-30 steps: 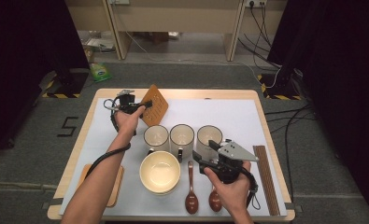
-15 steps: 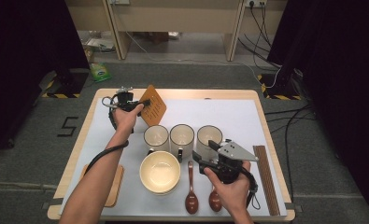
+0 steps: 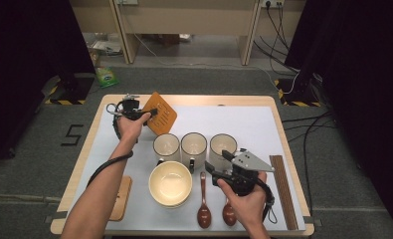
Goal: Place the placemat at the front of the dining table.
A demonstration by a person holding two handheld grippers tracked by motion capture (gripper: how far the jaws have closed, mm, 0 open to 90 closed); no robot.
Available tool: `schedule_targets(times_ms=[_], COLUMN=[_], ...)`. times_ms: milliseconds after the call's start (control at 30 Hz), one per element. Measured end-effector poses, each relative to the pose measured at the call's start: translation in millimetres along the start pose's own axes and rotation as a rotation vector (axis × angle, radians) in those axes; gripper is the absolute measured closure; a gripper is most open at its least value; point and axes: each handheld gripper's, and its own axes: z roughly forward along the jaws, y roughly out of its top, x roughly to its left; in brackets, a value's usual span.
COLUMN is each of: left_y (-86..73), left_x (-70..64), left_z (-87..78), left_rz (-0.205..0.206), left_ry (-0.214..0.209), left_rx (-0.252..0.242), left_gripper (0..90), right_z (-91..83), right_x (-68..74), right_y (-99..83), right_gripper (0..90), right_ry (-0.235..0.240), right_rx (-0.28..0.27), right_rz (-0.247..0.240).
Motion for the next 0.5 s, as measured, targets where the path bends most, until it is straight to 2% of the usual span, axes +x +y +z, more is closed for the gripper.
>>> schedule_targets(times_ms=[33,100,200,333,367,500], left_y=[-1.8,-3.9,-5.5,-8.8,-11.2,-15.0], left_x=[3.2,6.2,8.1,12.0,13.9,15.8], left_z=[-0.1,-0.2,-0.2,1.2,2.1,3.0], left_rz=[-0.012,-0.026,-0.029,-0.035,-0.050,-0.057], left_ry=[0.012,0.009,0.011,0.011,0.009,0.010], left_rx=[0.008,0.009,0.013,0.042,0.050,0.058], left_gripper=[53.0,51.0,48.3,37.8,36.4,33.5], right_z=[0.2,0.6,0.9,0.6,0.0,-0.4], right_x=[0.5,1.0,1.1,0.5,0.3,-0.2], right_y=[-0.2,-0.6,-0.7,-0.2,0.2,0.5], right_gripper=[30.5,30.5,30.4,30.4,30.4,30.4], right_ry=[0.000,0.002,0.002,-0.001,-0.003,-0.004], right_rx=[0.001,0.003,0.007,0.007,0.007,0.005], right_rz=[0.000,-0.003,-0.005,-0.005,-0.002,-0.003])
